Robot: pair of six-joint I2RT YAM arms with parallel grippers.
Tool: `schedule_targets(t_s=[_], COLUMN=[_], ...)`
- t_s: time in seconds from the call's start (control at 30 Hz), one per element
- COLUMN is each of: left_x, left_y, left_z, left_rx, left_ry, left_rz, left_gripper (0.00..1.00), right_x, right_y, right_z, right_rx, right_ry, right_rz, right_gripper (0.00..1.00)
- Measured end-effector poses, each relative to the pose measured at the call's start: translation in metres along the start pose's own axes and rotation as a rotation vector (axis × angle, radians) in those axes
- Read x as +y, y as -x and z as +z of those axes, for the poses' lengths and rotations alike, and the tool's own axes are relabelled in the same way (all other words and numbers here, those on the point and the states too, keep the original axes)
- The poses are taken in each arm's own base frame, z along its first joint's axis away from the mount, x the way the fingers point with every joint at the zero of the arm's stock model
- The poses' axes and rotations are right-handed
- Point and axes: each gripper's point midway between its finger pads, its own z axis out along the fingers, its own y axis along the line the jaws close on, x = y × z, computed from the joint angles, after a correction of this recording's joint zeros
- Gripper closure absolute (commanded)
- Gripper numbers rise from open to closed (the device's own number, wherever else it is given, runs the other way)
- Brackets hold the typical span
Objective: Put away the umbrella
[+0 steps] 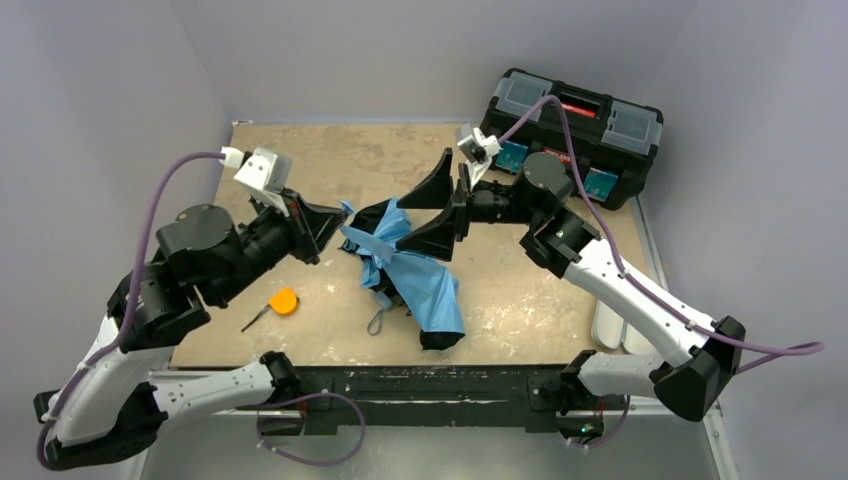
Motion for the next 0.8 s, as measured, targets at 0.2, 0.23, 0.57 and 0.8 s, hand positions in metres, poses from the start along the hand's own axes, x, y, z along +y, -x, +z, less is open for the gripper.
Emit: schedule_targets(t_s=[0.2,0.23,0.57,0.8], left_x=[-0.031,-0.039,-0.080,-0.084], left_y=[0.016,0.017,0.017,0.025], left_z=[-0.010,-0.008,0.010,0.005], left_rx=[-0.120,-0.127,-0.125,-0.150], left_ry=[-0.233,-0.270,-0.495,-0.553], left_rz=[0.039,0.049,0.112,0.122], left_gripper=[1.00,1.00,1.00,1.00], right_x=[-0.009,-0.012,-0.001,0.016], right_y=[-0.003,-0.008,-0.012,0.019], right_z=[0.004,0.007,0.016,0.006], right_rx=[0.034,0.048,0.074,0.041], right_ry=[0.134,0.157,0.421,0.552], right_rz=[0.044,0.062,0.185,0.253], right_gripper=[0.08,0.10,0.43,0.68])
